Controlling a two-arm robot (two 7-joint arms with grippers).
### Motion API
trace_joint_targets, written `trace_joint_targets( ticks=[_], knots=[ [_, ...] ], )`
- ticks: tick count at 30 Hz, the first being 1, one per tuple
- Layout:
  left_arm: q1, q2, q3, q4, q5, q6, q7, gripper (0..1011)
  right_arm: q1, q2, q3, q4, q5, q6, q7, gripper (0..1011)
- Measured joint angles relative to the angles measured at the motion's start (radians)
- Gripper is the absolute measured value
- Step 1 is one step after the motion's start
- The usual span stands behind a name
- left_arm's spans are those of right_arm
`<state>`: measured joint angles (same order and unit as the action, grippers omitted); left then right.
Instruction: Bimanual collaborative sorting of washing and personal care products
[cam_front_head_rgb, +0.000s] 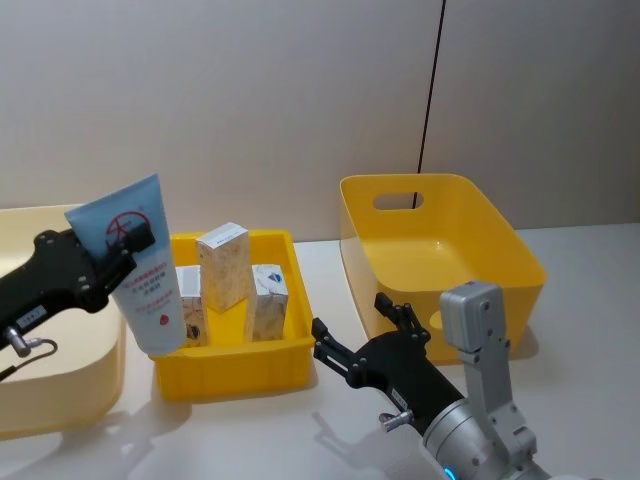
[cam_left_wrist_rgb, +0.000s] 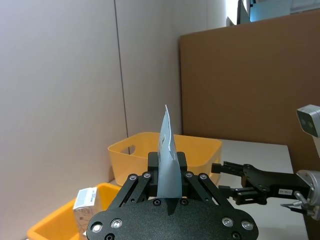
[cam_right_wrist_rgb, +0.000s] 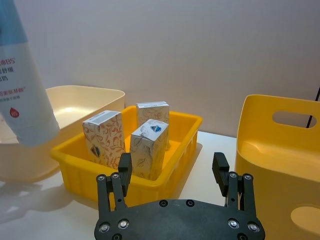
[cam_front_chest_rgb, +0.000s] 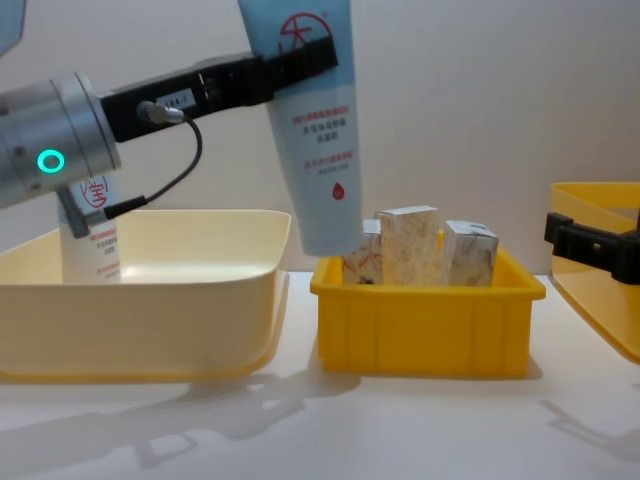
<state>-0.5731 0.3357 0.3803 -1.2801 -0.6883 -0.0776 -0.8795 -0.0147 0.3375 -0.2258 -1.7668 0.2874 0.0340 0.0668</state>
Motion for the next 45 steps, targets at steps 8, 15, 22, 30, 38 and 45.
trace_joint_targets(
  ticks=[8,15,22,30,38,45],
  knots=[
    [-0.002,0.001,0.025,0.005,0.007,-0.006,-0.016,200,0.000,0.000,0.000,0.000,0.000,0.000,0.000,1001],
    [-0.006,0.004,0.045,0.012,0.009,-0.013,-0.040,200,0.000,0.000,0.000,0.000,0.000,0.000,0.000,1001],
    [-0.010,0.007,0.063,0.020,0.009,-0.017,-0.059,200,0.000,0.000,0.000,0.000,0.000,0.000,0.000,1001],
    [-0.014,0.010,0.078,0.027,0.010,-0.019,-0.074,199,0.000,0.000,0.000,0.000,0.001,0.000,0.002,1001],
    [-0.016,0.012,0.085,0.030,0.011,-0.020,-0.081,200,0.003,0.010,0.000,-0.005,0.015,0.007,0.037,1001],
    [-0.016,0.012,0.089,0.032,0.011,-0.021,-0.085,199,0.016,0.028,-0.004,-0.015,0.047,0.025,0.104,1001]
  ],
)
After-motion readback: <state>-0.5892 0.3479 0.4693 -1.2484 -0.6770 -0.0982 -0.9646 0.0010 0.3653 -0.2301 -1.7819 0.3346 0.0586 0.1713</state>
